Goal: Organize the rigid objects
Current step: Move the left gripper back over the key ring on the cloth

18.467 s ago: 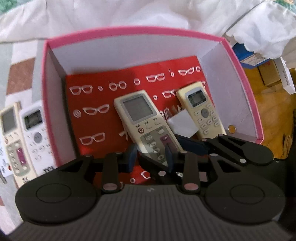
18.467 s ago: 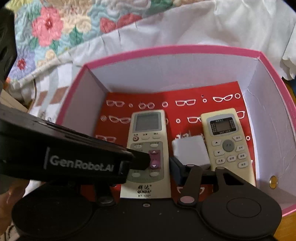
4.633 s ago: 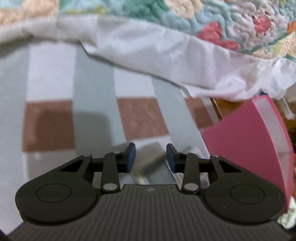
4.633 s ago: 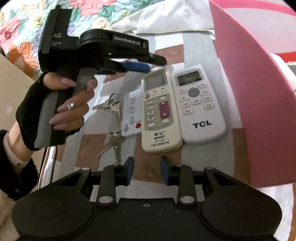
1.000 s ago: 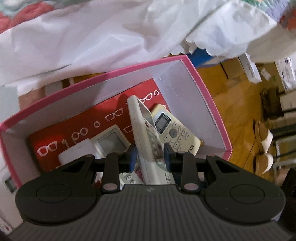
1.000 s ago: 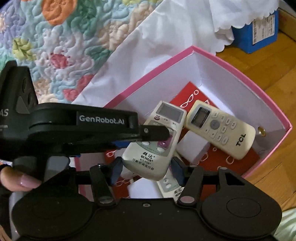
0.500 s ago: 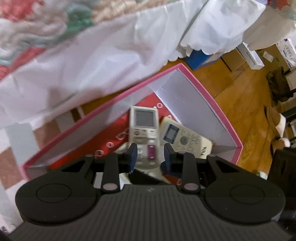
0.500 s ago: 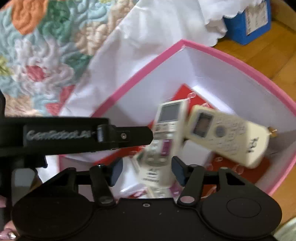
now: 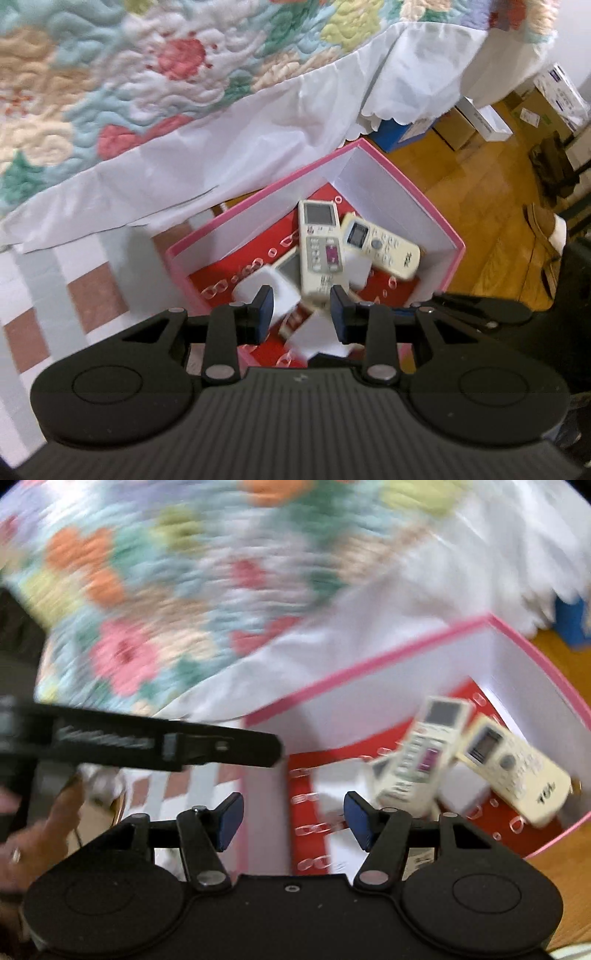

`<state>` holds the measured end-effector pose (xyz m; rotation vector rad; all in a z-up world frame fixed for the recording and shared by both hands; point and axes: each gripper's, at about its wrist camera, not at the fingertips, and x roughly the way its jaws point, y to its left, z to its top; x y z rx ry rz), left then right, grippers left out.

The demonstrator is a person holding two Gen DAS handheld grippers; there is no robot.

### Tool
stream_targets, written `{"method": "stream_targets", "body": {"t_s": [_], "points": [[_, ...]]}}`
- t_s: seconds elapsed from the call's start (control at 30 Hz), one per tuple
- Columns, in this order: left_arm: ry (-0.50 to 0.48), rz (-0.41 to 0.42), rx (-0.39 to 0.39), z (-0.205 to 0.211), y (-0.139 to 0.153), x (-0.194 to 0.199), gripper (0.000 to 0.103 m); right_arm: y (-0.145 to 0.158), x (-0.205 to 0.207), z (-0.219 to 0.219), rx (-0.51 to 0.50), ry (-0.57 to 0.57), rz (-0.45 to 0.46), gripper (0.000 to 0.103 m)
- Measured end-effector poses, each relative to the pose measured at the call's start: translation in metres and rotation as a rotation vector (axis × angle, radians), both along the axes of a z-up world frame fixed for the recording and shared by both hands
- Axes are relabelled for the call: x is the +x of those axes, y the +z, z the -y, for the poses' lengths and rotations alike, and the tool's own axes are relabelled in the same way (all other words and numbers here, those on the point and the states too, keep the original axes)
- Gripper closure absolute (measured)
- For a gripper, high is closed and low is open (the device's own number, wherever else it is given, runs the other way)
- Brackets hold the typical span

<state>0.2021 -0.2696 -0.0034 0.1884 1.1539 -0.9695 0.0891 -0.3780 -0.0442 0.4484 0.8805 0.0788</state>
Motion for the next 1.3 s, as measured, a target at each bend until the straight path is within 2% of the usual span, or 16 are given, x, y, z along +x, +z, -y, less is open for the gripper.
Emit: {"method": "stream_targets", "body": {"t_s": [0.17, 0.37, 0.7, 0.93, 1.17, 1.3], "points": [[-0.006, 0.048, 0.003, -0.038, 0.027, -0.017, 0.069, 0.024, -0.016, -0.03, -0.028, 0.098, 0.044, 0.037], [0.027, 0.138, 0.001, -0.091, 0.054, -0.038, 0.069, 0.052, -0.031, -0.061, -0.125, 0.22, 0.104, 0.037], [0.157, 0.136, -0.02, -0.177, 0.052, -0.054, 0.063, 0.071, -0.044, -0.116, -0.221, 0.394, 0.153, 0.037], [0.246, 0.083, -0.024, -0.22, 0.027, -0.05, 0.059, 0.064, -0.04, -0.143, -0.24, 0.493, 0.164, 0.036], [0.337, -0.036, 0.003, -0.243, -0.031, -0.036, 0.059, 0.02, -0.025, -0.172, -0.295, 0.549, 0.147, 0.03], [0.376, -0.095, 0.017, -0.254, -0.06, -0.028, 0.058, -0.011, -0.009, -0.181, -0.206, 0.587, 0.084, 0.03]]}}
